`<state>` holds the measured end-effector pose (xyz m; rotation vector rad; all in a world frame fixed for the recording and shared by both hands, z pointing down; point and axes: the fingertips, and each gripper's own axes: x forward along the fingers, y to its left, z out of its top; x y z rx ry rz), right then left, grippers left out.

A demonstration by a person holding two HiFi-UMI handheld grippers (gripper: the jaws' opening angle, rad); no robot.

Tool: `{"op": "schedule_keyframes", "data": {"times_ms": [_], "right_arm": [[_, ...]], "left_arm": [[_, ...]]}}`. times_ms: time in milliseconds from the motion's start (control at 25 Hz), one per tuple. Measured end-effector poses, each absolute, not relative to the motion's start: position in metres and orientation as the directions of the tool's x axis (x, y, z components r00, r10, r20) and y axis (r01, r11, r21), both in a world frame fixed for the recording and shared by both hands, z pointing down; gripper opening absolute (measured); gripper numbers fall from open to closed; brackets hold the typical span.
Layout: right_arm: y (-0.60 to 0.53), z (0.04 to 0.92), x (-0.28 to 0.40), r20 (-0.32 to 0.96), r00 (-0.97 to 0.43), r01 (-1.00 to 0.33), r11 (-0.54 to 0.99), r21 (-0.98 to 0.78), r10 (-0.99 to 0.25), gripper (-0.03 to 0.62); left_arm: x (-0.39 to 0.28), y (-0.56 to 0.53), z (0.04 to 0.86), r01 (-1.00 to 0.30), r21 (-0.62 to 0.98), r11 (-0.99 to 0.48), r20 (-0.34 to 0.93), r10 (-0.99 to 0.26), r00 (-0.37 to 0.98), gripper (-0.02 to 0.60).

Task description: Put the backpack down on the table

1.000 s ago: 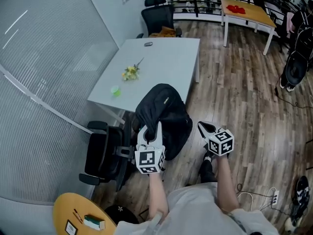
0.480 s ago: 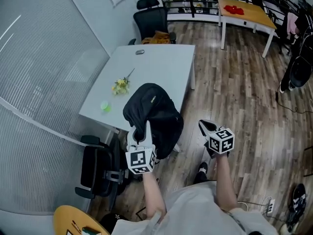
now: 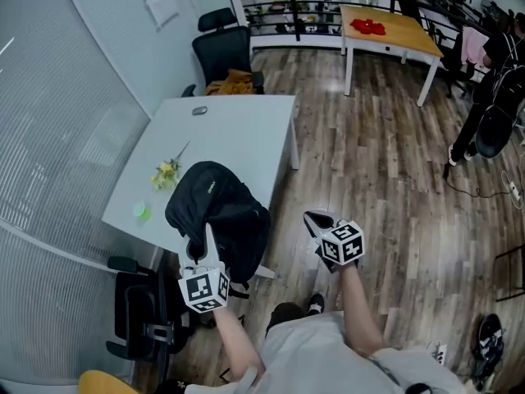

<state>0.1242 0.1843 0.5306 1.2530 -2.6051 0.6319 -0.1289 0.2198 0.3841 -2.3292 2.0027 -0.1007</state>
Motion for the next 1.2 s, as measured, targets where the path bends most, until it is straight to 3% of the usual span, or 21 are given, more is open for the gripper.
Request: {"op": "schedule_keyframes", "data": {"times_ms": [520,1200], "right_arm": [[0.134,0.555,0.158,0.356,-0.606,-0.794,0.512,-0.328,-0.712,0.000],[-0.068,0.573,0.151,0.408,-0.619,-0.786,0.531,-0.318,-0.672,0.000]], "left_arm": [[-0.120,0.160,0.397,-0.982,-0.123,-0.142,0.037,-0.990,0.139,0.060],[-0.134,-0.045,0.445,-0.978,-0.116,-0.171,0.133,-0.979,0.155,0.061]]}}
